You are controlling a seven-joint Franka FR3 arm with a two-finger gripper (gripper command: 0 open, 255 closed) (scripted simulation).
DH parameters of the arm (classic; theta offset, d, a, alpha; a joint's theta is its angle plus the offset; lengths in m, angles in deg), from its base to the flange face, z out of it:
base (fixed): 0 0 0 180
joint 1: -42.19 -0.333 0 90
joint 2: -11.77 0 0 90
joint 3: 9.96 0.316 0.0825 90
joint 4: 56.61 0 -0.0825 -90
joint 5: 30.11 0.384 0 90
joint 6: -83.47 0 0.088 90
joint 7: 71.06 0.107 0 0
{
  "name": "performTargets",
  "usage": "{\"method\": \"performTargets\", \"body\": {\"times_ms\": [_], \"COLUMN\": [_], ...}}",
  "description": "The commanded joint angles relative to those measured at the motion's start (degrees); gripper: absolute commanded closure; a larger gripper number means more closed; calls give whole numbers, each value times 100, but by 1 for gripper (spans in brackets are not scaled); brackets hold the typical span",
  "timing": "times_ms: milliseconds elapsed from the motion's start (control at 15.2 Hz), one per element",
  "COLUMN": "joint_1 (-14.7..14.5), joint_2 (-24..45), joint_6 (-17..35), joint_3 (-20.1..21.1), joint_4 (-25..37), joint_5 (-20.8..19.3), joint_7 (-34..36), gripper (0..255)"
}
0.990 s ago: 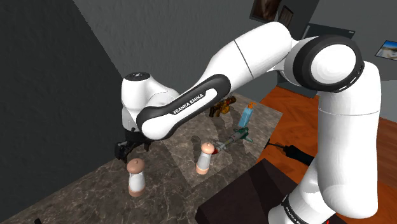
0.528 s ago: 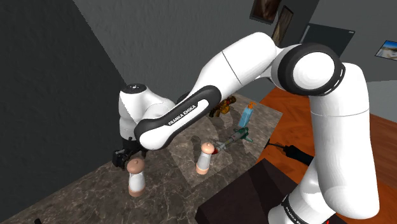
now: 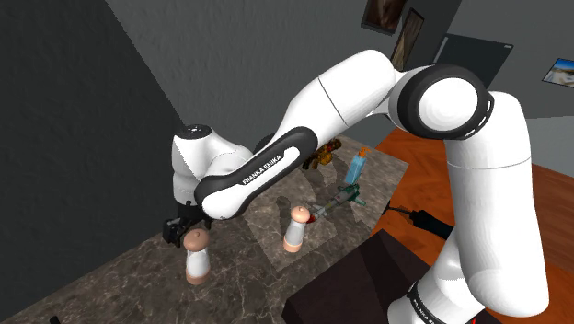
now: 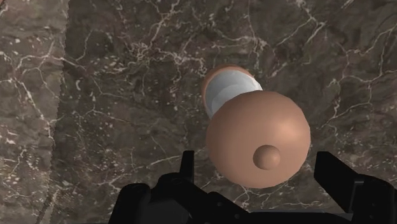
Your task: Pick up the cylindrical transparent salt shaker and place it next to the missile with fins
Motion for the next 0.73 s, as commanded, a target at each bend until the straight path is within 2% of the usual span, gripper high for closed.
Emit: {"method": "performTargets", "body": {"times_ms": [0,660], "joint_1": [0,15], "joint_2": [0,-54], "joint_6": [0,-51], "joint_3": [0,21], "joint_4": [0,-1], "joint_5": [0,27], "joint_7": [0,-18], "gripper": [255,255]}}
